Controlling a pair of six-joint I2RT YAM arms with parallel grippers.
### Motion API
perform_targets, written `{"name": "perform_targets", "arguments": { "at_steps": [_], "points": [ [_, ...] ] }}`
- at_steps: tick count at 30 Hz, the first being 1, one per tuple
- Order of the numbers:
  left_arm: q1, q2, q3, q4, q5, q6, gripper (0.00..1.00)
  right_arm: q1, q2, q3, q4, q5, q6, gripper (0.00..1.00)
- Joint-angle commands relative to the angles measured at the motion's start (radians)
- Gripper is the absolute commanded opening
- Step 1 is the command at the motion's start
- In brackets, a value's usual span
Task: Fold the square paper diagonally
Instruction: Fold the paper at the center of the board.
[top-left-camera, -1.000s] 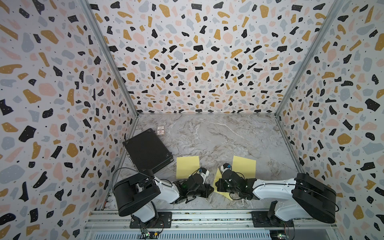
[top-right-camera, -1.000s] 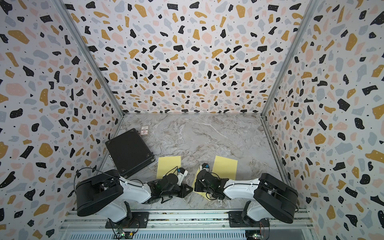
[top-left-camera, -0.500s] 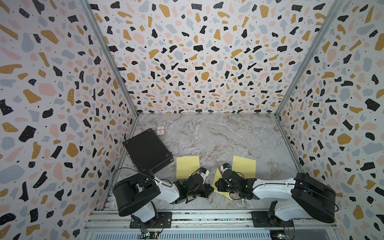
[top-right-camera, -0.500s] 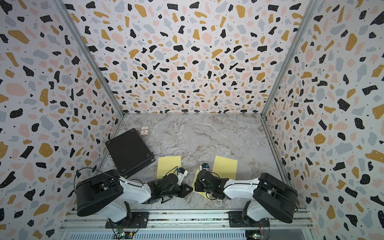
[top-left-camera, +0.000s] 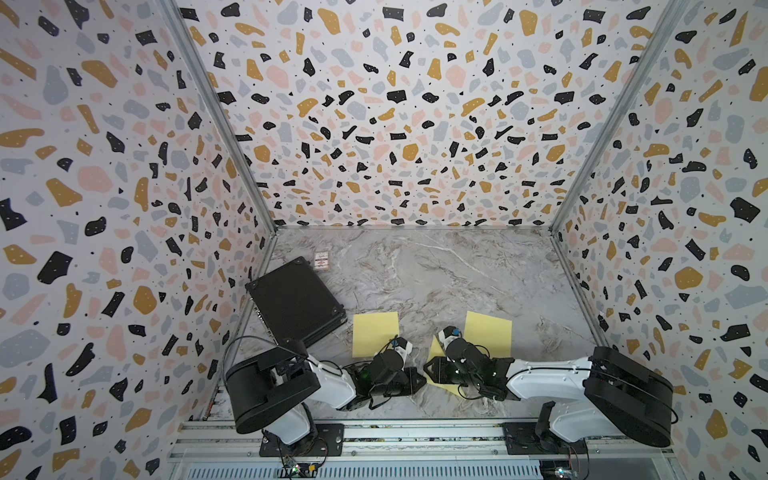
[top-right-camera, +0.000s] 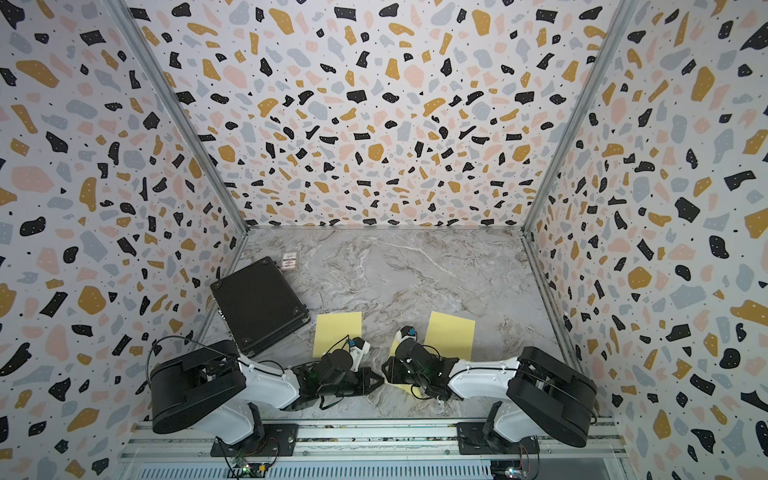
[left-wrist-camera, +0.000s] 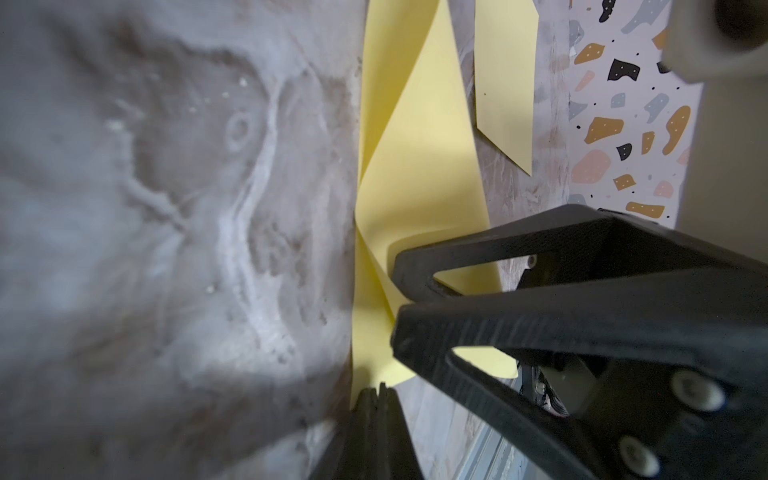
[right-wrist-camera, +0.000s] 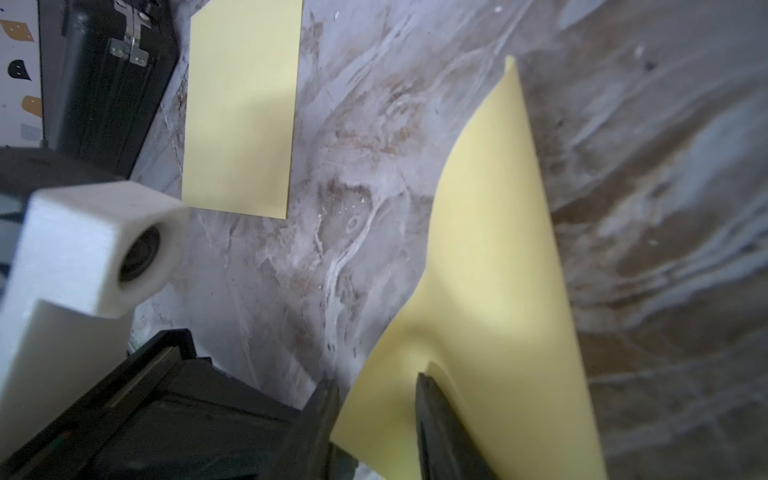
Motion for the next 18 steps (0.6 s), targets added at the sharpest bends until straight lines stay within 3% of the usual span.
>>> {"name": "perform_targets", "arguments": {
  "at_steps": [1, 3, 9, 14, 18],
  "points": [
    [0.002, -0.052, -0.027, -0.068, -0.030, -0.048, 0.00, 0.003, -0.006, -0.044, -0.117, 0.002, -0.002, 0.42],
    [0.002, -0.097, -0.035, -0.093, -0.047, -0.064, 0.00, 0.003, -0.015, -0.047, -0.124, 0.006, -0.004, 0.46],
    [0.002, -0.203, -0.036, -0.142, -0.112, -0.156, 0.00, 0.003, -0.013, -0.054, -0.115, 0.007, 0.001, 0.45],
    [0.002, -0.215, 0.001, -0.207, -0.163, -0.208, 0.09, 0.003, -0.003, -0.064, -0.098, 0.008, 0.015, 0.21],
    [0.002, -0.208, 0.038, -0.269, -0.192, -0.207, 0.17, 0.003, -0.006, -0.065, -0.103, 0.011, 0.017, 0.12]
  ]
}}
